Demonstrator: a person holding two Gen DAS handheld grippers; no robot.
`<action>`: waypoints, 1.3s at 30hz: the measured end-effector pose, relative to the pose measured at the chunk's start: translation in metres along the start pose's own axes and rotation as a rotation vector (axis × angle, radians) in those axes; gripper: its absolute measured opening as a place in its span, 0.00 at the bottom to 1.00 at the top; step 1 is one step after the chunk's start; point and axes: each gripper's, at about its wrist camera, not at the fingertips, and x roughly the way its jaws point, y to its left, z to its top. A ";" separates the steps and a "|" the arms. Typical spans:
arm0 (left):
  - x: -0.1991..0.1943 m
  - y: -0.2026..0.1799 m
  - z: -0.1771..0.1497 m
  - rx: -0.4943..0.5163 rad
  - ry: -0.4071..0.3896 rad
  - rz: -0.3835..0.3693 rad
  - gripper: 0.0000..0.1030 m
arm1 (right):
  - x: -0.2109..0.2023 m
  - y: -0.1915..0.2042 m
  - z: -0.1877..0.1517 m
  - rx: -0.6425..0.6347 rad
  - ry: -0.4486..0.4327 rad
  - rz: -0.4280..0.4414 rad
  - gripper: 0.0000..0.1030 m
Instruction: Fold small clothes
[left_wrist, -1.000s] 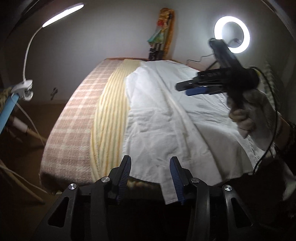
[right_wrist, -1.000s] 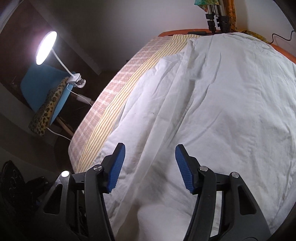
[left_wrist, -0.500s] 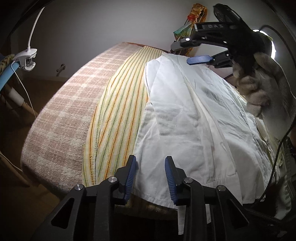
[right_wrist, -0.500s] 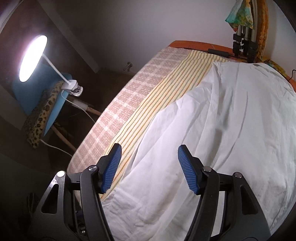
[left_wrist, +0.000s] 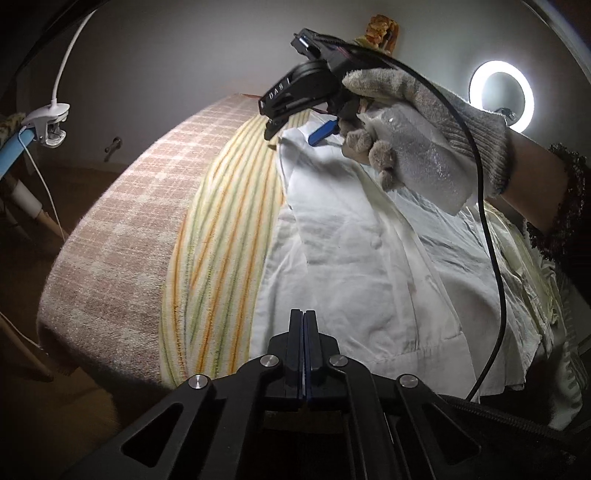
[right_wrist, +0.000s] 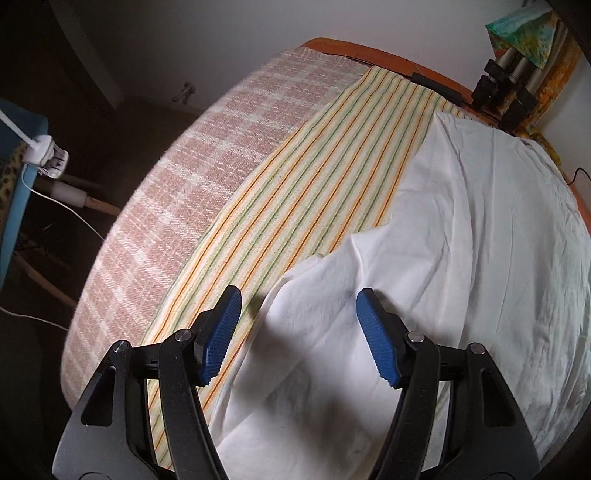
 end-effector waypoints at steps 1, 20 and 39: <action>-0.002 0.003 0.000 -0.014 -0.003 -0.005 0.03 | 0.003 0.001 0.001 -0.005 0.011 -0.008 0.66; 0.032 0.016 0.025 0.025 0.044 0.009 0.10 | -0.023 -0.064 0.001 0.134 -0.032 0.210 0.07; 0.018 0.015 0.016 -0.080 0.063 -0.090 0.30 | 0.008 -0.019 0.006 -0.002 0.011 0.109 0.49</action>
